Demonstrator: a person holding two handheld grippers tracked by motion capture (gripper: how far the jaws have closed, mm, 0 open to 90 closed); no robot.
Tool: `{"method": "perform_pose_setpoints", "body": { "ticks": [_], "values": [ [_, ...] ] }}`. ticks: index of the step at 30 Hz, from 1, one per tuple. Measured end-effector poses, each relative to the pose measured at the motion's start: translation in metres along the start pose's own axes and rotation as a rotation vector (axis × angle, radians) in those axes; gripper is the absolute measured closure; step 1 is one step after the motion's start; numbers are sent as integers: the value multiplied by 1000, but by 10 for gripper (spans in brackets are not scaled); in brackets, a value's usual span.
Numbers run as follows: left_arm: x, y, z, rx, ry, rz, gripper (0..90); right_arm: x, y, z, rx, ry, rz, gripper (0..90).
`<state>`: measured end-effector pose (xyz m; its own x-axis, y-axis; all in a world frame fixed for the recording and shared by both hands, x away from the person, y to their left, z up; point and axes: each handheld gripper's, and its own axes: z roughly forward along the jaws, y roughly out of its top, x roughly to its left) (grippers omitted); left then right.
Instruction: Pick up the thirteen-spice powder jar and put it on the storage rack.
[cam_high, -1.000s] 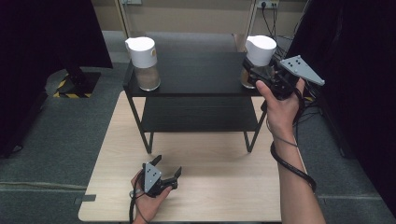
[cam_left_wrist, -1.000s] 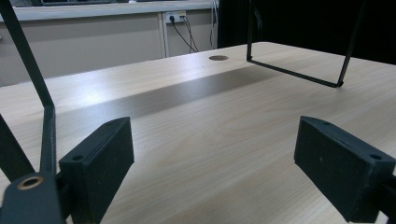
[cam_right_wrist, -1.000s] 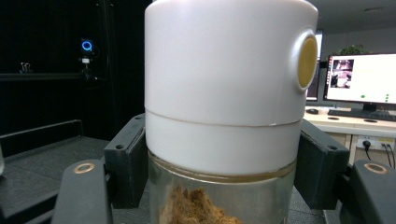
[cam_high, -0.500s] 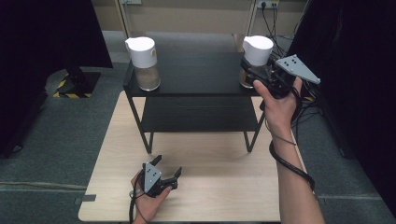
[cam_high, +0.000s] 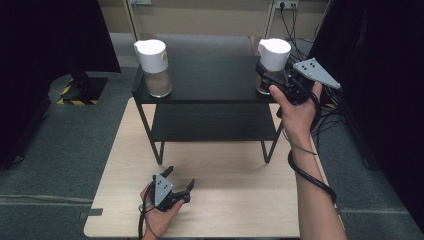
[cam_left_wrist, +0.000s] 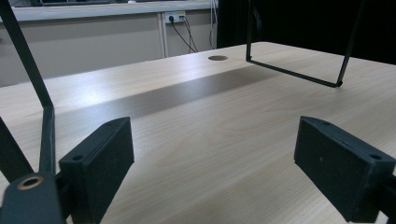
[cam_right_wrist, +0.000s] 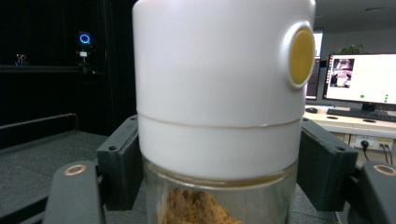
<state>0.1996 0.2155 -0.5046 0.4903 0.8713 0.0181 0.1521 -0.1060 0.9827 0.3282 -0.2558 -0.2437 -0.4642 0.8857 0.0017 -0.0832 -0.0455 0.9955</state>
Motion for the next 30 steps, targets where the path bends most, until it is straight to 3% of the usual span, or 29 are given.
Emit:
{"method": "perform_pose_setpoints", "body": {
  "ticks": [8,30],
  "values": [
    [0,0,0,1,0,3,114,-4,0,-8,-10,3,34,147],
    [-1,0,0,0,3,4,114,-4,-13,-57,-12,73,27,117]
  ]
}}
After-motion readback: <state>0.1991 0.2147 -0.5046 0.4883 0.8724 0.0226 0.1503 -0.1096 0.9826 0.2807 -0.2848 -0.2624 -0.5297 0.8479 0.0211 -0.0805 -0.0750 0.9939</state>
